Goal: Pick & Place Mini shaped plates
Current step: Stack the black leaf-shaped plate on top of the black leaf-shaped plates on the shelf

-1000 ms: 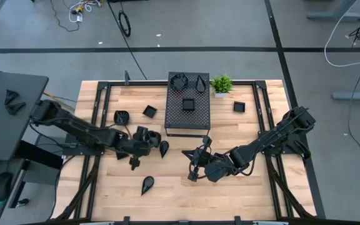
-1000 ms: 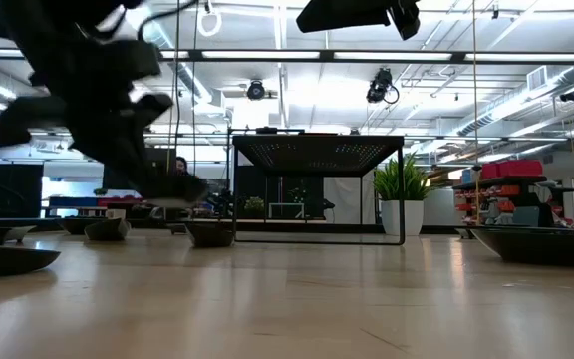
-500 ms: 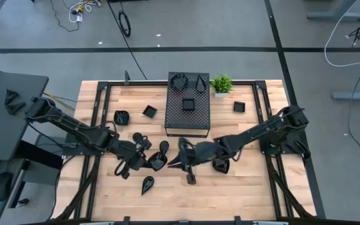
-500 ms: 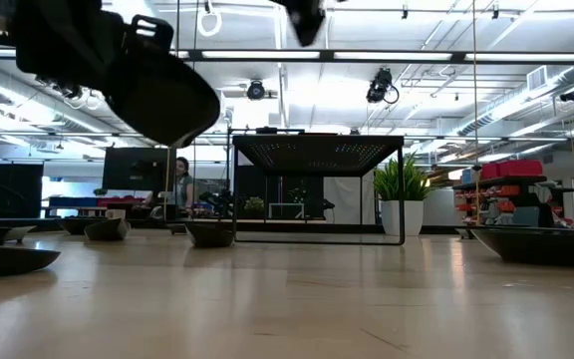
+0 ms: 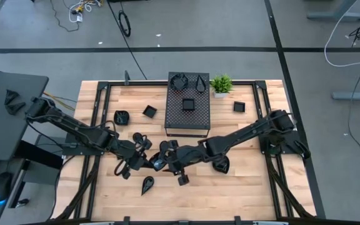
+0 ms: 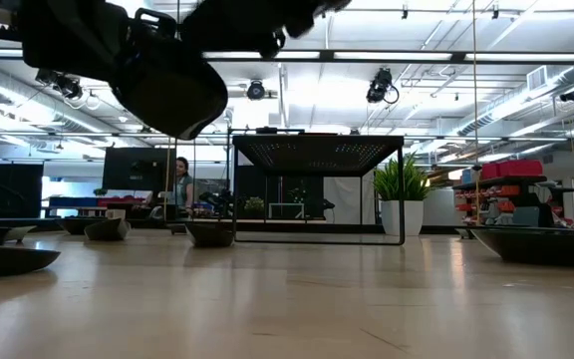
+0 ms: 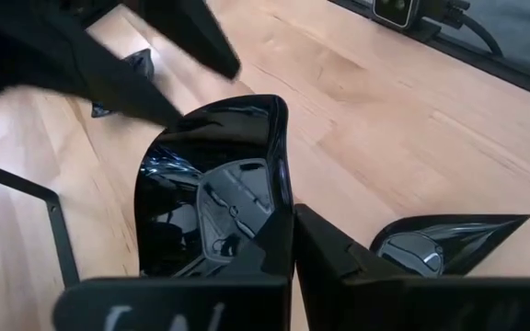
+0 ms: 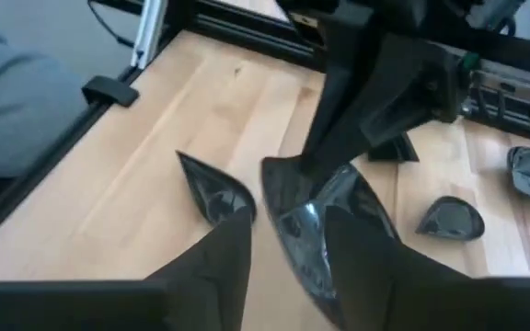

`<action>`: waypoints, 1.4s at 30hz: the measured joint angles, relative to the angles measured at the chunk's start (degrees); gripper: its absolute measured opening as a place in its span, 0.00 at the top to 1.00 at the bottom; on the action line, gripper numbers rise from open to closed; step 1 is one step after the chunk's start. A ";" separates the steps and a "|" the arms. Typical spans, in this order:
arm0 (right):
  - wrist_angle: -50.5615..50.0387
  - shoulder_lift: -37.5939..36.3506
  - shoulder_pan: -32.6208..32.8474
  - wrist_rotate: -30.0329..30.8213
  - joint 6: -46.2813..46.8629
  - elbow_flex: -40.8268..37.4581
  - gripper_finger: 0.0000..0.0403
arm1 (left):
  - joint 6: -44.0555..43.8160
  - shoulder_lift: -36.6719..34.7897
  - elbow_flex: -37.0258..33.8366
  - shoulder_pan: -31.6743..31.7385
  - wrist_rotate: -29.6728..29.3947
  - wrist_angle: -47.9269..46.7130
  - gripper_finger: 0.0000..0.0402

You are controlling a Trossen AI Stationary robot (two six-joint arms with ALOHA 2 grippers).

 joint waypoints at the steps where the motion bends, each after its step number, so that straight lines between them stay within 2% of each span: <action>1: -0.54 0.13 -0.06 -0.09 -0.21 -0.01 0.66 | 0.00 0.00 -0.01 0.00 -0.01 0.19 0.98; 9: 0.13 0.87 -0.32 -1.56 -2.09 -0.09 0.76 | 0.27 0.00 -0.01 0.00 -0.45 0.76 0.97; 19: -0.09 0.85 -0.30 -1.65 -4.30 -0.09 0.98 | 1.14 0.00 -0.03 0.00 -3.04 1.18 0.97; 24: -0.70 0.82 -0.26 -2.00 -4.87 -0.08 0.98 | -1.78 0.06 -0.14 -0.03 -2.81 3.08 0.96; 27: -2.03 0.79 0.21 -2.58 -4.97 -0.06 0.99 | -2.96 0.09 -0.16 0.00 -1.78 6.16 0.89; 34: -5.84 0.83 2.49 -4.15 -2.40 -0.04 1.00 | -3.67 -1.62 0.01 0.00 -1.76 10.91 0.65; 38: -7.34 0.31 5.06 -3.56 -0.01 -0.04 1.00 | -5.40 -6.17 0.01 0.00 -9.25 5.04 0.58; 42: -7.37 -2.97 7.67 2.43 -7.04 -0.07 1.00 | -10.10 -10.18 -0.15 0.78 -16.55 -6.59 0.56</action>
